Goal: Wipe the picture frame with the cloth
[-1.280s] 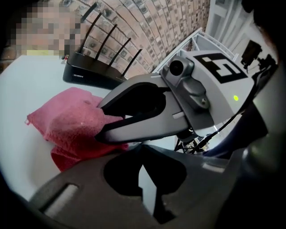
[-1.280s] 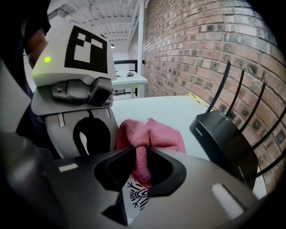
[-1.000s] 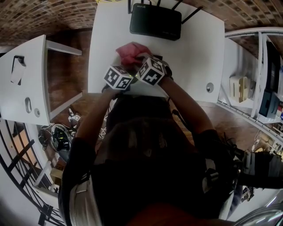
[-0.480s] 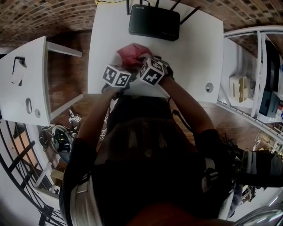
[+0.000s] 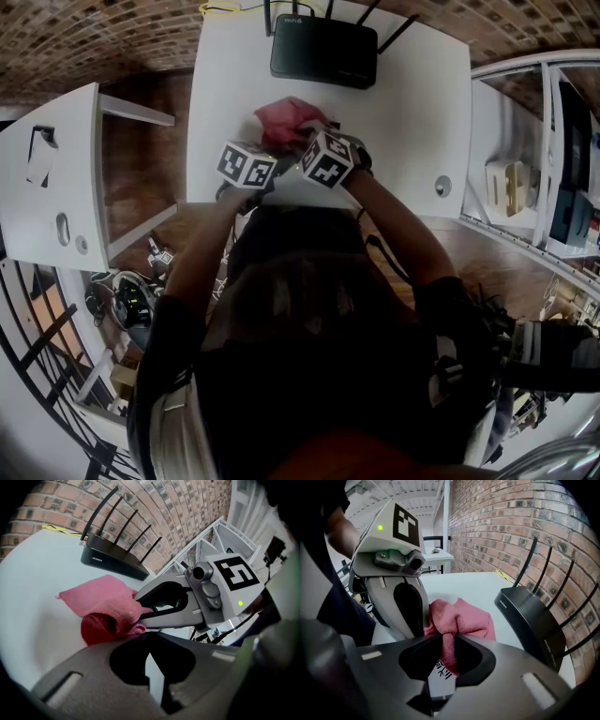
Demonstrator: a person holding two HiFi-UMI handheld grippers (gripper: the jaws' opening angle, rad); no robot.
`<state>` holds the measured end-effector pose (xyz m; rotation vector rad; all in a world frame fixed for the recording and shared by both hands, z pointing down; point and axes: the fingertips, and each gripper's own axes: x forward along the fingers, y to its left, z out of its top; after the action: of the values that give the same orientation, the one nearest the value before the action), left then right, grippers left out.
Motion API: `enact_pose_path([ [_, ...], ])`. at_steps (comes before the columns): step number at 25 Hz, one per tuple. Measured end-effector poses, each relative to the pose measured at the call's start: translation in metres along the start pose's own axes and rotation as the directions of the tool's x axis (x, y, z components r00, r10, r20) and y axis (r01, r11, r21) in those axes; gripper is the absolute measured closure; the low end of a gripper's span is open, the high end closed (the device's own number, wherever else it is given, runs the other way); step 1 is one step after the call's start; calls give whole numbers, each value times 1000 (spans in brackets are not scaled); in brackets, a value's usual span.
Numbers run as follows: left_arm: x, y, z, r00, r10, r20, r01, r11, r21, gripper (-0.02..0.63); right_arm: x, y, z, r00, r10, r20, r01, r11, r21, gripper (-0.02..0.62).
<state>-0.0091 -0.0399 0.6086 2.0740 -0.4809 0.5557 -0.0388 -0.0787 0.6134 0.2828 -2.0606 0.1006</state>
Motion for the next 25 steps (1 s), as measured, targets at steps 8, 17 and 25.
enact_pose_path([
  [8, -5, 3, 2, 1000, -2, 21, 2, 999, -34, 604, -9, -10, -17, 998, -60, -16, 59, 997, -43, 517],
  [17, -4, 5, 0, 999, 30, -12, -30, 999, 28, 604, -19, -16, -33, 995, -97, -13, 97, 995, -30, 517],
  [25, -3, 4, -1, 999, 34, -29, -32, 998, 54, 604, -27, -21, -47, 991, -136, 1, 136, 991, -14, 517],
])
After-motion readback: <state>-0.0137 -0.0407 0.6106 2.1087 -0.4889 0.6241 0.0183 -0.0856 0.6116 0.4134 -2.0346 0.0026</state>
